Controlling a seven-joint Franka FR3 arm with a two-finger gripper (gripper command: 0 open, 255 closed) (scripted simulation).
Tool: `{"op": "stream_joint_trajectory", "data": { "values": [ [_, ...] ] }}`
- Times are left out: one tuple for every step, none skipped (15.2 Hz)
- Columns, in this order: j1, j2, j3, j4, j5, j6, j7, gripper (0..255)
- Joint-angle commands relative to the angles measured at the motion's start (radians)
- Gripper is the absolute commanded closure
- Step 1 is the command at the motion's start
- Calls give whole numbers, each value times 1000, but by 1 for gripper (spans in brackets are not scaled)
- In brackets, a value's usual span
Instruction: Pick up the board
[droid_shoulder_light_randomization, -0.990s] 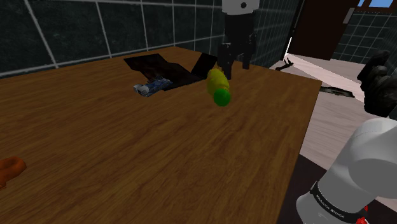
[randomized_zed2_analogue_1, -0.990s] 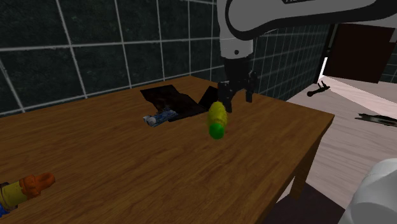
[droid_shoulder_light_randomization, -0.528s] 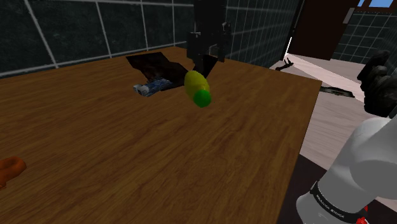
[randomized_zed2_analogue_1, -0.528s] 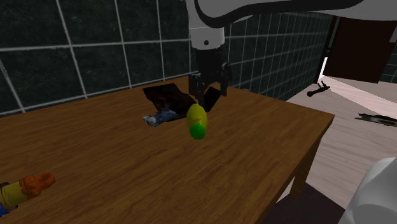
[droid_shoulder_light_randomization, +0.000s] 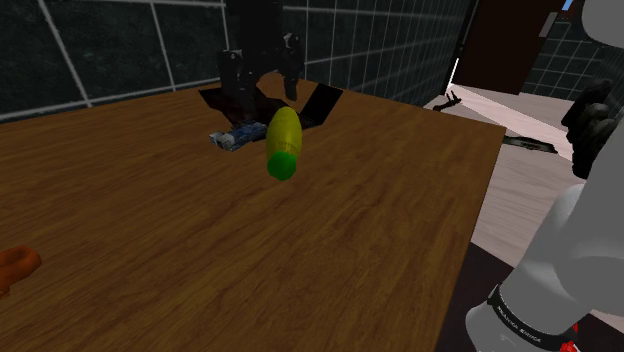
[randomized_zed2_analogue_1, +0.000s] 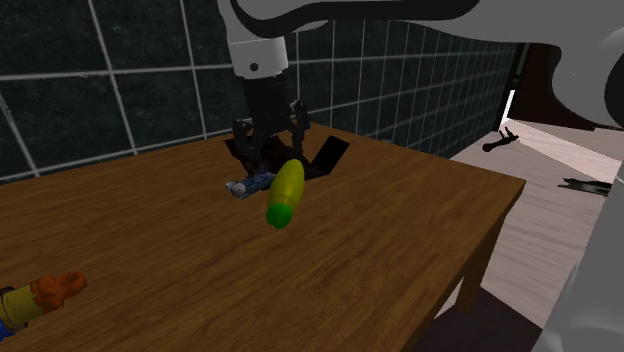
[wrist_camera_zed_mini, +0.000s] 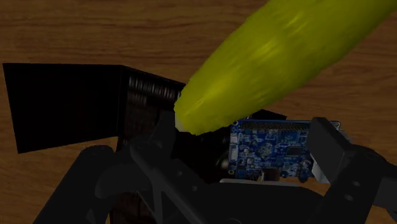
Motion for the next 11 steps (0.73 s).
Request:
{"op": "stream_joint_trajectory", "data": {
  "values": [
    [34,81,25,93,-35,-29,32,0],
    [55,127,35,153,-57,-48,47,0],
    [80,175,44,217,-81,-71,60,0],
    [109,225,51,287,-107,-96,73,0],
    [142,279,56,364,-135,-125,83,0],
    [178,334,58,447,-164,-158,91,0],
    [173,323,55,416,-156,-137,91,0],
    [166,312,55,387,-150,-117,92,0],
    [159,303,55,360,-145,-99,92,0],
    [152,295,55,333,-140,-80,93,0],
    [147,287,55,308,-136,-62,94,0]
  ]
}}
